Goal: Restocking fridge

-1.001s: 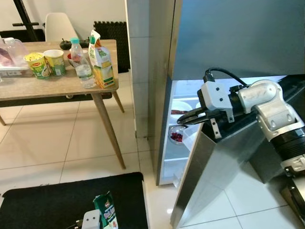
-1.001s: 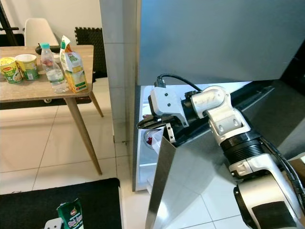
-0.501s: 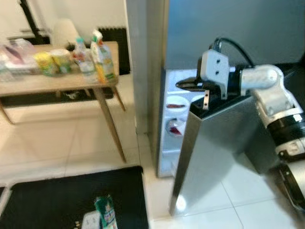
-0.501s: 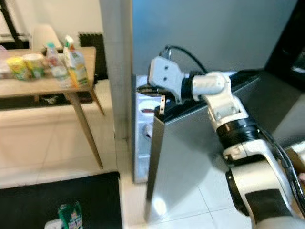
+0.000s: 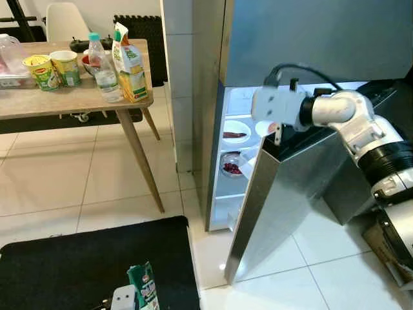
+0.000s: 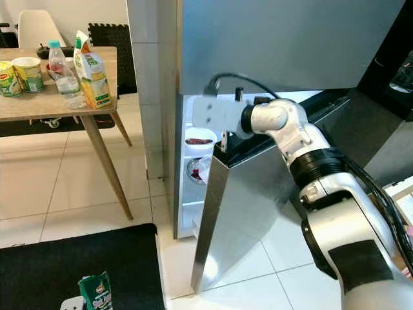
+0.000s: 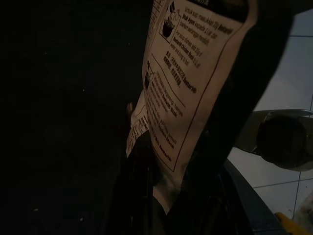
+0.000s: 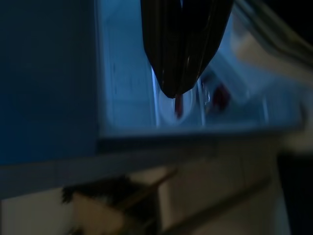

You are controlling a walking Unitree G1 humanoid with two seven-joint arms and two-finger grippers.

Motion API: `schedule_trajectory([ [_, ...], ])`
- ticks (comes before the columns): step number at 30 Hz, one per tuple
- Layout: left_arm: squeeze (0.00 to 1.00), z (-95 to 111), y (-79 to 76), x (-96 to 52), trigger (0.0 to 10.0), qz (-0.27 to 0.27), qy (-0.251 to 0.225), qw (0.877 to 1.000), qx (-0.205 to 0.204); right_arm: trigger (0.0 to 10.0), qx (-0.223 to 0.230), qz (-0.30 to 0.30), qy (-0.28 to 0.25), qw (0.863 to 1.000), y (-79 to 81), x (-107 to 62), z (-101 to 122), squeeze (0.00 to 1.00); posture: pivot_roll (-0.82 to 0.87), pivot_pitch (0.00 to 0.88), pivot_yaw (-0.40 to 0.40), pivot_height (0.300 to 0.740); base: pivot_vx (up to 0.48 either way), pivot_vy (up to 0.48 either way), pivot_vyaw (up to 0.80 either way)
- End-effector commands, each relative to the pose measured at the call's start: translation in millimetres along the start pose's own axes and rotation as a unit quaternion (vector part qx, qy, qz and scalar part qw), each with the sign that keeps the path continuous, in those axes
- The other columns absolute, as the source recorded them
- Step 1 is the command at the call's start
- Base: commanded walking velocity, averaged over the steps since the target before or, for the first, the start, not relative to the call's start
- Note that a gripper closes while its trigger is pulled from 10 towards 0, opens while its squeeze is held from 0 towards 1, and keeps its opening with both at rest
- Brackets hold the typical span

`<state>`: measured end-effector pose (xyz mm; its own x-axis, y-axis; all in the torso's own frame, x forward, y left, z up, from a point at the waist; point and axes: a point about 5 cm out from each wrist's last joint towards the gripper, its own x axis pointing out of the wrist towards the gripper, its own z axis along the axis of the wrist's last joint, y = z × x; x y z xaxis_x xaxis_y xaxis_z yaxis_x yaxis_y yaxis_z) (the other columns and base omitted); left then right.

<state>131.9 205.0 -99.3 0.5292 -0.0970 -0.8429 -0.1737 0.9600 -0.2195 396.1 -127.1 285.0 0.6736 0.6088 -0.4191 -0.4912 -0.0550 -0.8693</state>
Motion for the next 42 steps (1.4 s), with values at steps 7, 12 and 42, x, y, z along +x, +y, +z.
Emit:
schedule_trajectory([
  [7,0.00,-17.0,-4.8,-1.5,10.0,-0.010,0.030,1.000,-0.004,10.0,-0.116,0.175,0.107,0.972,17.9,-5.9,-19.0,0.00,-0.11,0.006,-0.061,0.740,0.000,0.000,0.00],
  [12,0.00,-18.0,-5.7,-1.4,10.0,-0.010,0.030,0.999,-0.006,10.0,-0.118,0.277,0.178,0.937,19.8,-32.0,-43.5,0.00,-0.11,0.007,-0.068,0.740,0.000,0.000,0.00],
  [42,0.00,-16.2,-3.0,-2.0,10.0,-0.010,0.027,1.000,-0.007,10.0,0.073,0.196,0.150,0.966,40.5,-42.7,-72.8,0.00,-0.10,0.000,-0.067,0.740,0.000,0.000,0.00],
])
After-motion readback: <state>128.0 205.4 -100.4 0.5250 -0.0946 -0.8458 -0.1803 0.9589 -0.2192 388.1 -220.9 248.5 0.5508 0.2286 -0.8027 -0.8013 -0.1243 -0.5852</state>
